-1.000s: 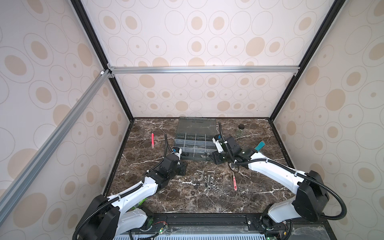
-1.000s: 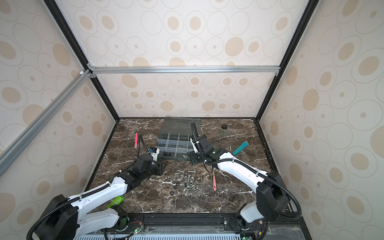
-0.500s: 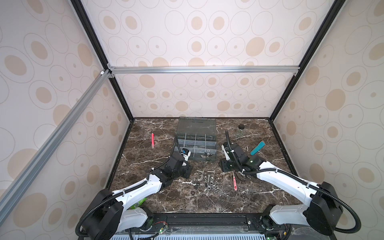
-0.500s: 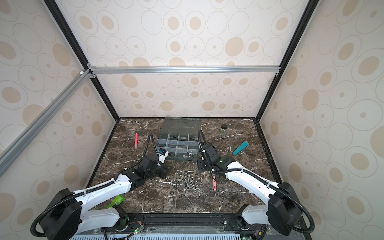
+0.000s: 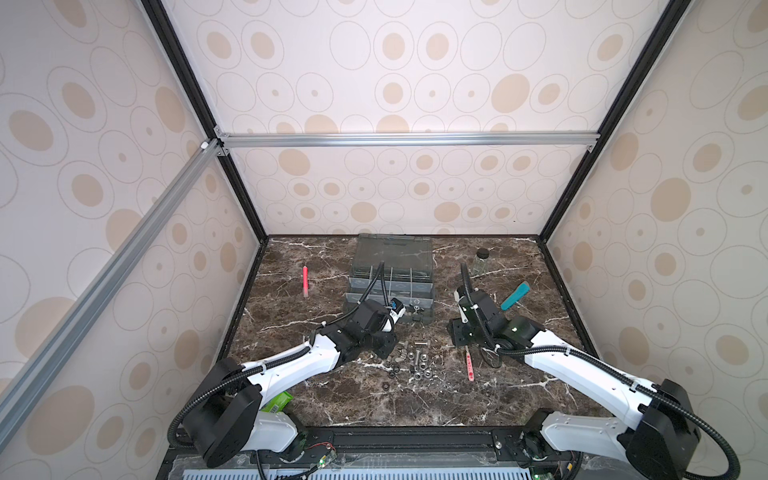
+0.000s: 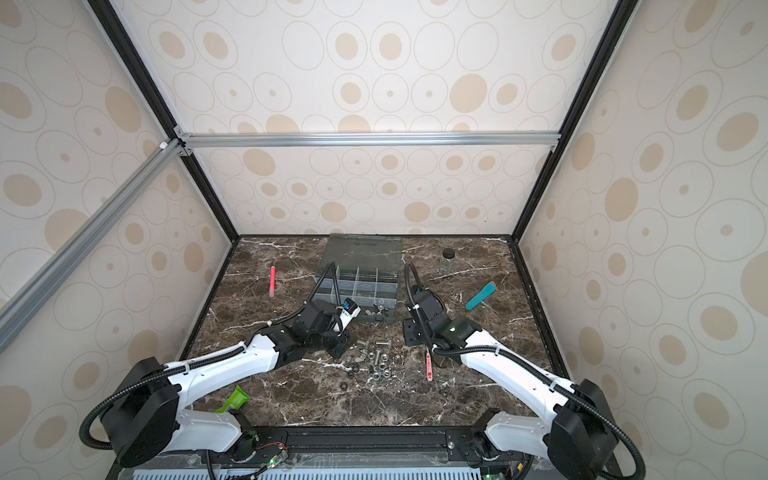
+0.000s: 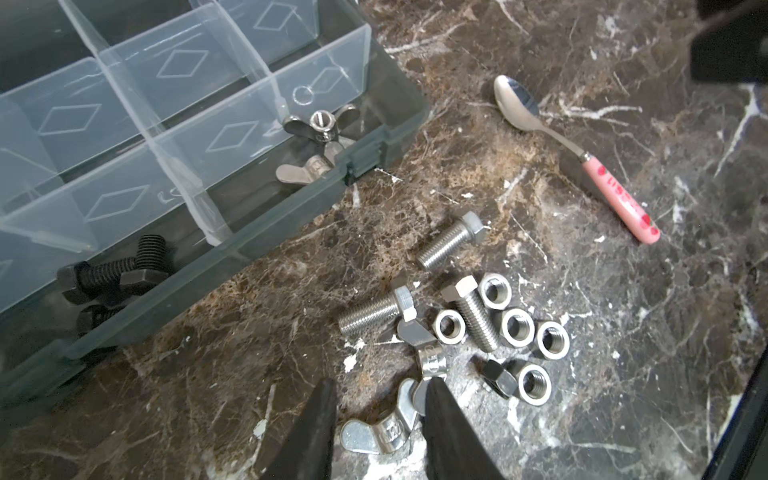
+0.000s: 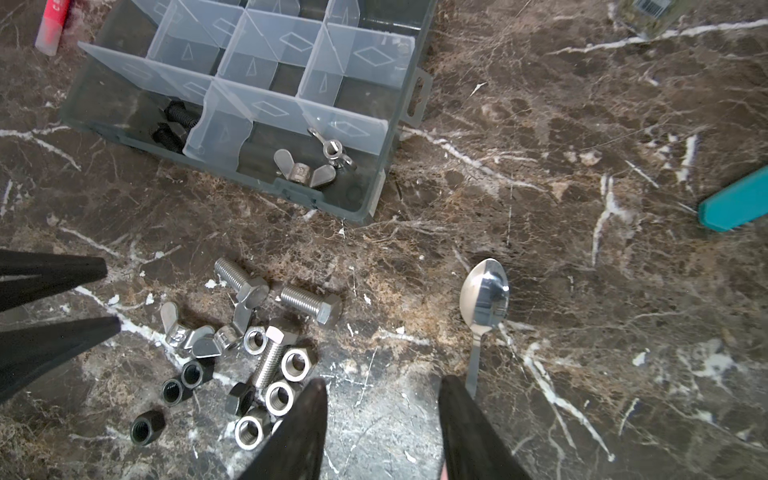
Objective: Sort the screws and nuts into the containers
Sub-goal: 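Withdraw the right gripper from the box while the left gripper reaches to the pile, then close the left gripper on a silver wing nut in the pile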
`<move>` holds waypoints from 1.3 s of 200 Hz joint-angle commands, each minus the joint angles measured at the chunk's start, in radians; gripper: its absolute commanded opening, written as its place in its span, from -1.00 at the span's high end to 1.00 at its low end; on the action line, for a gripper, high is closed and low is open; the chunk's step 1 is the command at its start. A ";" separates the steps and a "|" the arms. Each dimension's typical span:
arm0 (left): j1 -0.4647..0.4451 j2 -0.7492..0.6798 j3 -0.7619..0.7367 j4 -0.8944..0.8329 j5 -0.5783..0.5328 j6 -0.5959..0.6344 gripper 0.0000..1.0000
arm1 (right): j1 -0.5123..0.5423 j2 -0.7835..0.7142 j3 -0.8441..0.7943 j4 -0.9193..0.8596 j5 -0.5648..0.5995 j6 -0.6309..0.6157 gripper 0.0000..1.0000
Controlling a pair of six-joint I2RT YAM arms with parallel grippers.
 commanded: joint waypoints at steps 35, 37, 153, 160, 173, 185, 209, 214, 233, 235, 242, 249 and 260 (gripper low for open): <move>-0.026 0.099 0.131 -0.259 -0.046 0.340 0.24 | -0.020 -0.112 -0.085 -0.016 0.077 0.023 0.05; -0.027 0.102 0.133 -0.263 -0.051 0.345 0.24 | -0.020 -0.115 -0.087 -0.016 0.077 0.024 0.05; -0.059 0.196 0.152 -0.315 -0.014 0.514 0.27 | -0.053 -0.220 -0.129 -0.088 0.119 0.031 0.03; -0.060 0.196 0.148 -0.314 -0.009 0.518 0.27 | -0.053 -0.225 -0.133 -0.092 0.122 0.034 0.03; -0.062 0.196 0.142 -0.304 -0.007 0.525 0.27 | -0.054 -0.236 -0.141 -0.093 0.124 0.035 0.03; -0.061 0.196 0.135 -0.295 -0.005 0.532 0.27 | -0.056 -0.245 -0.148 -0.094 0.125 0.037 0.04; -0.062 0.204 0.125 -0.276 0.004 0.542 0.29 | -0.058 -0.261 -0.152 -0.100 0.134 0.040 0.02; -0.061 0.207 0.125 -0.274 0.005 0.543 0.30 | -0.059 -0.263 -0.152 -0.104 0.138 0.040 0.02; -0.064 0.226 0.125 -0.270 0.015 0.549 0.30 | -0.061 -0.275 -0.152 -0.111 0.141 0.040 0.02; -0.061 0.228 0.125 -0.269 0.017 0.550 0.30 | -0.060 -0.276 -0.152 -0.112 0.140 0.039 0.02; -0.063 0.233 0.126 -0.270 0.020 0.551 0.31 | -0.060 -0.281 -0.154 -0.114 0.141 0.040 0.02; -0.064 0.237 0.127 -0.267 0.022 0.553 0.31 | -0.060 -0.287 -0.156 -0.116 0.140 0.042 0.02; -0.064 0.239 0.127 -0.266 0.021 0.556 0.31 | -0.061 -0.296 -0.161 -0.120 0.142 0.045 0.02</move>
